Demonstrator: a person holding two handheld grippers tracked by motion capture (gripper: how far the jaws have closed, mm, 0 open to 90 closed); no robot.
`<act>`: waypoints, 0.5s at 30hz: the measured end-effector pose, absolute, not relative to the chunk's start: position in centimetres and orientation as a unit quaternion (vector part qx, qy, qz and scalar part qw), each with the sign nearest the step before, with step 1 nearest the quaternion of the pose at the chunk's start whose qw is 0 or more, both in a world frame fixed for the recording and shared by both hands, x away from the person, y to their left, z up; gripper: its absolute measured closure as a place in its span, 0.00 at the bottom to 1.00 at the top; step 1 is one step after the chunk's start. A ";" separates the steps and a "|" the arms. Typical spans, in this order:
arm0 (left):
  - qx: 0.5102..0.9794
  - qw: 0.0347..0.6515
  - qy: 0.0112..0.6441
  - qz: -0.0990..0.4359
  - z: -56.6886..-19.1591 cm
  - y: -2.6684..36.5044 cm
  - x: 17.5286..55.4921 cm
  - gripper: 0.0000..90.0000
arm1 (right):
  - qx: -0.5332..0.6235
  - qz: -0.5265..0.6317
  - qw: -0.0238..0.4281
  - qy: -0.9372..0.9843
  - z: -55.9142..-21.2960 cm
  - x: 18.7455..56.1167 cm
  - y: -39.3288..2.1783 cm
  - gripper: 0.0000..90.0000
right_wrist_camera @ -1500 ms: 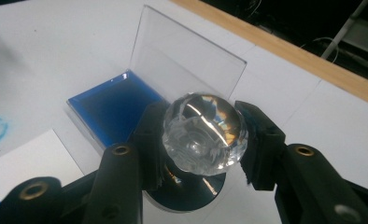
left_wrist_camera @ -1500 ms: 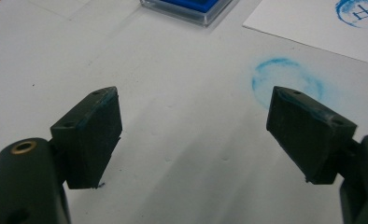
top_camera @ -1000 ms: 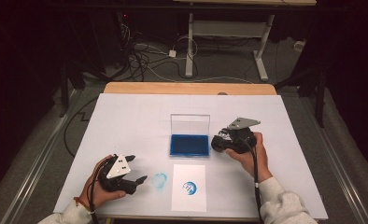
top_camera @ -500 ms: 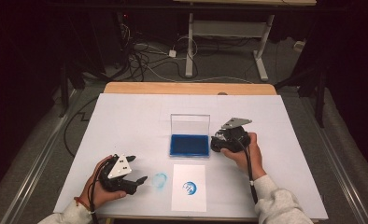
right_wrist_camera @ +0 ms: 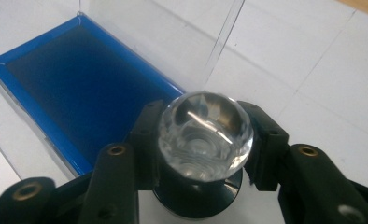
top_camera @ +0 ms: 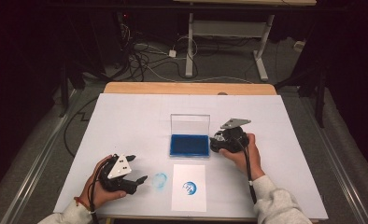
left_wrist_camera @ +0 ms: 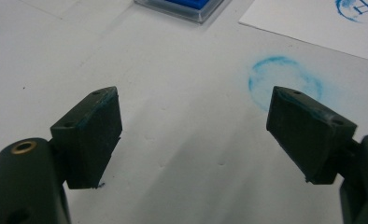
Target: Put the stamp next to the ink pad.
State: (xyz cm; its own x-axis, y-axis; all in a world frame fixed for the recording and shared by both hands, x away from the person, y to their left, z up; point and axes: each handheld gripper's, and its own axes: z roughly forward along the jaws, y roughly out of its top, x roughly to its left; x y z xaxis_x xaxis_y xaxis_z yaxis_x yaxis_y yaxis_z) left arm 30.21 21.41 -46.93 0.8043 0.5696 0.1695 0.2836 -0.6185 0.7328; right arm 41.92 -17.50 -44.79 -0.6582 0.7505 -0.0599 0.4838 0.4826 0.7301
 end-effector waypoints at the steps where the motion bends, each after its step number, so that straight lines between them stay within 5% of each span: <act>1: 0.878 0.363 0.243 0.198 -46.9 21.4 30.2 0.20 | 0.368 0.352 0.190 0.839 -44.8 41.9 -17.5 0.60; 15: 0.877 0.362 0.244 0.201 -46.9 21.4 30.2 0.20 | 0.364 0.362 0.212 0.832 -44.4 41.8 -17.8 0.45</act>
State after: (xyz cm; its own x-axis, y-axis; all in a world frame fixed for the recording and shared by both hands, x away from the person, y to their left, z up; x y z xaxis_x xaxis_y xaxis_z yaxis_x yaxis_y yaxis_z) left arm 30.20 21.43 -46.90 0.8006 0.5729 0.1755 0.2825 -0.6192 0.7326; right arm 41.83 -17.77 -44.39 -0.6445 0.7594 -0.0894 0.4526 0.4730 0.7559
